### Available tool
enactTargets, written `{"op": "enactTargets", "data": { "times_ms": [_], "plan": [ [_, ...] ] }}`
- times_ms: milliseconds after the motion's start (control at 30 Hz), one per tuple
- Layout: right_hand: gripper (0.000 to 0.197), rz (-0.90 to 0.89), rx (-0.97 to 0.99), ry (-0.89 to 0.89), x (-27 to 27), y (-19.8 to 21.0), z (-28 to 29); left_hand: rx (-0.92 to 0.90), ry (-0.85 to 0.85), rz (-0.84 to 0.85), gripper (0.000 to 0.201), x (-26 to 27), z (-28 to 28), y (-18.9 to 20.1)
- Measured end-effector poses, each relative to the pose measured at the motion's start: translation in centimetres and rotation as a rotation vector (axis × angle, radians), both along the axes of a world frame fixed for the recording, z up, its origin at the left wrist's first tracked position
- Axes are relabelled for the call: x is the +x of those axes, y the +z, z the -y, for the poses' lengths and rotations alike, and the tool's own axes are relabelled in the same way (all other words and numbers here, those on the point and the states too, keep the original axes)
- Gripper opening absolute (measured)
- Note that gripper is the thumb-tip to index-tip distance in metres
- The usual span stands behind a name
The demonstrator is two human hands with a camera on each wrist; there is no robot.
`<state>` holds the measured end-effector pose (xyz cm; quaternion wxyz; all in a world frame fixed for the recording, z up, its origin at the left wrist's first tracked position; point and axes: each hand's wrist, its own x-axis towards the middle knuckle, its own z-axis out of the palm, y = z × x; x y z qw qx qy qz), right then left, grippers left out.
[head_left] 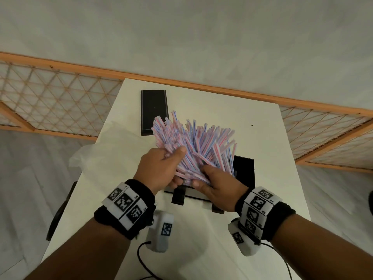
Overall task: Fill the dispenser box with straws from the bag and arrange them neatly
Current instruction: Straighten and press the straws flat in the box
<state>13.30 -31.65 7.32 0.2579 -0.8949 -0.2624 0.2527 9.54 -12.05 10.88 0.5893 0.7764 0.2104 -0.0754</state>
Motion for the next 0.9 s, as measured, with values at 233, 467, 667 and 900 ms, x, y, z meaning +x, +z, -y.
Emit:
{"op": "enactTargets", "data": {
  "times_ms": [233, 467, 667, 900],
  "plan": [
    [0.043, 0.181, 0.028, -0.128, -0.6, 1.5, 4.0, 0.202, 0.016, 0.088, 0.053, -1.1, -1.4, 0.1],
    [0.05, 0.038, -0.132, 0.01, -1.5, 0.2, 2.1, 0.202, 0.019, -0.026, 0.06, -1.0, 0.1, -0.4],
    [0.047, -0.008, -0.197, -0.011, -0.8, -0.3, 1.0, 0.252, 0.02, 0.05, 0.067, -1.1, -0.2, -0.4],
    [0.057, -0.072, -0.246, 0.032, -0.3, -0.9, -0.8, 0.184, 0.016, 0.058, 0.07, -0.7, 0.7, -0.9]
  ]
}}
